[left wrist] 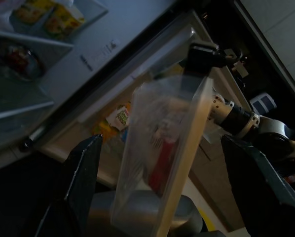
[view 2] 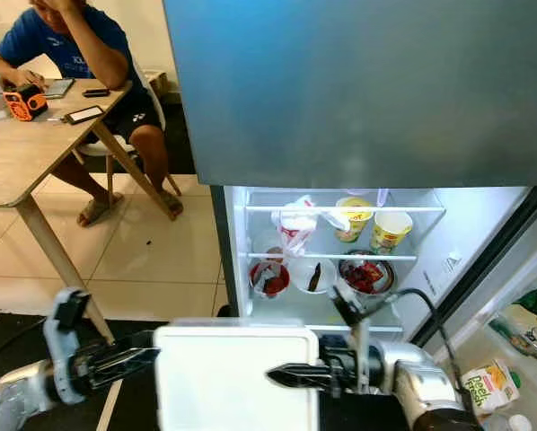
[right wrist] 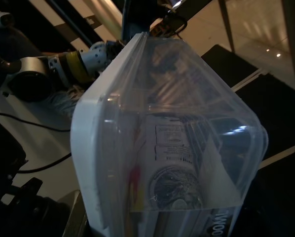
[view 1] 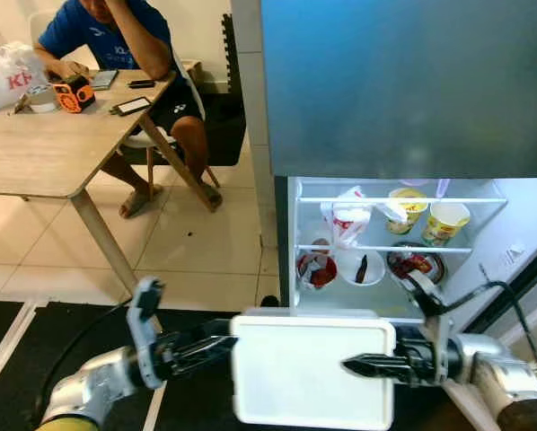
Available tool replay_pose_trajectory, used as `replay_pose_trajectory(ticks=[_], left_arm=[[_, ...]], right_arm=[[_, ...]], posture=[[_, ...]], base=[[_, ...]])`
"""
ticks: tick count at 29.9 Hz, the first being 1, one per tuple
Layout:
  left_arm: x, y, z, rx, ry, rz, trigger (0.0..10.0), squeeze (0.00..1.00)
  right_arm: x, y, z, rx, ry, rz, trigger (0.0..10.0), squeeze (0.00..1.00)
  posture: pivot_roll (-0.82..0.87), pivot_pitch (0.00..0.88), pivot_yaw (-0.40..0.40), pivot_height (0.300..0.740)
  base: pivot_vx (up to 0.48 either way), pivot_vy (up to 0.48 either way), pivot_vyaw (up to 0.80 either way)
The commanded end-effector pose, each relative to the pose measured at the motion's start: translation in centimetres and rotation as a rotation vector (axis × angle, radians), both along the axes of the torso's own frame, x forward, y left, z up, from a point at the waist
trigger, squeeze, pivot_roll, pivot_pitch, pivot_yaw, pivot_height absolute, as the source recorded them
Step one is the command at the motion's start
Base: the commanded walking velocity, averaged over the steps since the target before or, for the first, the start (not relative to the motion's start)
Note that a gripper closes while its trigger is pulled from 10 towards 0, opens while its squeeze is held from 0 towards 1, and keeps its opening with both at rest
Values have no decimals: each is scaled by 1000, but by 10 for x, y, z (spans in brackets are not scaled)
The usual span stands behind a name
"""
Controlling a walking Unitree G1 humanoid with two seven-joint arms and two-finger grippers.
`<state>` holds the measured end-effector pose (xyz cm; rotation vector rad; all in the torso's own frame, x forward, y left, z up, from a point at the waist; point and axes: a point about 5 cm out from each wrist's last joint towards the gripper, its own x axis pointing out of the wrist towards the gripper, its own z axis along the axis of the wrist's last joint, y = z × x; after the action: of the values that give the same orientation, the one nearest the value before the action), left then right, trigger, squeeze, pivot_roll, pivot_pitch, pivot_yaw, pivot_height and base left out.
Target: Restocking fridge
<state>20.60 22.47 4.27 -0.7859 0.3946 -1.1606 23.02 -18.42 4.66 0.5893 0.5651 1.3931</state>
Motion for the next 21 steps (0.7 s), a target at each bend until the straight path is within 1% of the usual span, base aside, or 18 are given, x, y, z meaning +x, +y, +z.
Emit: replay_pose_trajectory(ticks=[1, 3, 5, 6, 7, 8, 10, 11, 13, 14, 16, 17, 18, 20, 21], left_arm=[[-2, 11, -2, 17, 18, 58, 10000, 1000], [-4, 17, -4, 6, 33, 108, 10000, 1000], [-4, 19, -5, 3, 36, 117, 10000, 1000], [-5, 20, -6, 0, 42, 132, 10000, 1000], [-5, 20, -6, 0, 42, 132, 10000, 1000], [-9, 23, -10, -8, 60, 166, 10000, 1000], [-11, 24, -13, -11, 72, 184, 10000, 1000], [-11, 24, -13, -11, 72, 184, 10000, 1000], [-12, 25, -16, -8, 82, 201, 10000, 1000], [-12, 25, -16, -8, 82, 201, 10000, 1000], [-12, 26, -21, -2, 97, 233, 10000, 1000], [-12, 26, -21, -2, 97, 233, 10000, 1000], [-9, 26, -23, 5, 95, 267, 10000, 1000], [1, 22, -27, 52, 67, 366, 10000, 1000], [4, 21, -29, 68, 59, 397, 10000, 1000]], right_arm=[[7, -5, 2, 5, -20, -73, 0, 0], [12, -14, -2, -17, -15, -168, 0, 0], [12, -16, -3, -22, -14, -188, 0, 0], [12, -20, -7, -46, -3, -223, 0, 0], [12, -20, -7, -46, -3, -223, 0, 0], [12, -28, -16, -112, 23, -309, 0, 0], [11, -32, -22, -157, 30, -352, 0, 0], [11, -32, -22, -157, 30, -352, 0, 0], [11, -35, -27, -191, 42, -408, 0, 0], [11, -35, -27, -191, 42, -408, 0, 0], [15, -40, -32, -237, 56, -512, 0, 0], [15, -40, -32, -237, 56, -512, 0, 0], [20, -41, -33, -257, 57, -586, 0, 0], [33, -43, -34, -292, 62, -753, 0, 0], [36, -44, -34, -308, 66, -808, 0, 0]], posture=[[-68, 0, 25, 740], [-68, 0, 25, 740], [-68, 0, 25, 740], [-68, 0, 25, 740], [-68, 0, 25, 740], [-68, 1, 26, 740], [-68, 1, 26, 740], [-68, 1, 26, 740], [-67, 2, 25, 740], [-67, 2, 25, 740], [-67, 3, 25, 740], [-67, 3, 25, 740], [-67, 3, 25, 740], [-68, 3, 28, 740], [-68, 3, 28, 740]], base=[[0, 0, 0], [0, 0, 0], [0, 0, 0], [0, 0, 0], [0, 0, 0], [0, 0, 0], [0, 0, 0], [0, 0, 0], [0, 0, 0], [0, 0, 0], [0, 0, 0], [0, 0, 0], [0, 0, 0], [0, 0, 0], [0, 0, 0]])
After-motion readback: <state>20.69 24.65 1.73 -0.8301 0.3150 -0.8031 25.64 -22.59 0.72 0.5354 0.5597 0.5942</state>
